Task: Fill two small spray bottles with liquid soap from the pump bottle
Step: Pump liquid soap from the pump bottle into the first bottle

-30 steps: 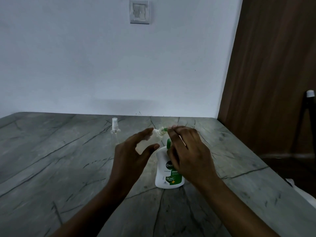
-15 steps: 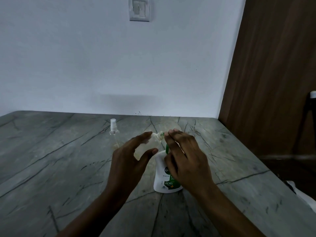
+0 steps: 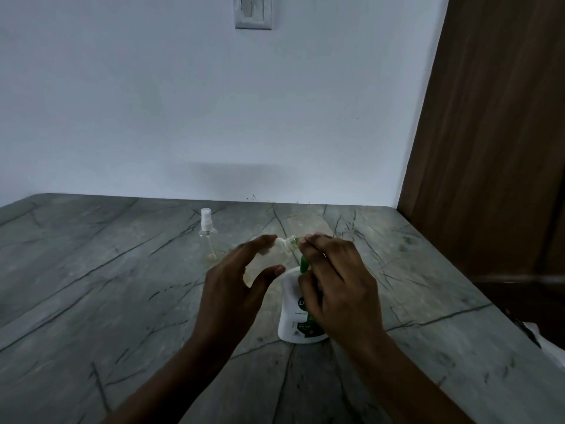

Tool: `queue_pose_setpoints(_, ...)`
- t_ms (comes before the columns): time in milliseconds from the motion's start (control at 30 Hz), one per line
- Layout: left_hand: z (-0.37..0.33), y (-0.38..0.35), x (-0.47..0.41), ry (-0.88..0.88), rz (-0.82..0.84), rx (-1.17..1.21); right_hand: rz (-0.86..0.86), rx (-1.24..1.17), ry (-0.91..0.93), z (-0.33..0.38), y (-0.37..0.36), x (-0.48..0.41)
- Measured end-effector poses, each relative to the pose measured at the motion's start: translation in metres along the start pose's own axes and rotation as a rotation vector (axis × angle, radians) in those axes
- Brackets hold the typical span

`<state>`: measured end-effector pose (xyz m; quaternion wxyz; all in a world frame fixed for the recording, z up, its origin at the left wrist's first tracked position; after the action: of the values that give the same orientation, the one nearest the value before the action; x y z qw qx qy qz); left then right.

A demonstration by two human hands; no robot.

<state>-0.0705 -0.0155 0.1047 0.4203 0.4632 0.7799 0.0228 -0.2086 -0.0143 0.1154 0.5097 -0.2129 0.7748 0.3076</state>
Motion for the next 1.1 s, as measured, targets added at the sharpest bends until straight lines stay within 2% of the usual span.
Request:
queue_pose_setpoints(267, 0.012, -0.005, 0.004, 0.054, 0.015, 0.012, -0.032, 0.038, 0.062, 0.007, -0.003, 0.007)
queue_pose_setpoints(567, 0.007, -0.002, 0.005, 0.052, -0.027, 0.064, 0.009, 0.007, -0.014, 0.000, -0.004, 0.006)
queue_pose_setpoints(1100, 0.006, -0.002, 0.002, 0.036, -0.039, 0.054, 0.027, -0.017, -0.044, -0.003, -0.002, -0.002)
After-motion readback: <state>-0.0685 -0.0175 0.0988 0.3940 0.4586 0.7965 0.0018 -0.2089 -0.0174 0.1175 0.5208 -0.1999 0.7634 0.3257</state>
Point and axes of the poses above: each hand's wrist, its own x-axis away from the middle knuckle, its own y-axis out of the back of the hand, z = x × y, the point moved 7 cm from there along -x, towards the middle knuckle, and after that the axes turned 12 degrees about y, right-handed, at the moved point
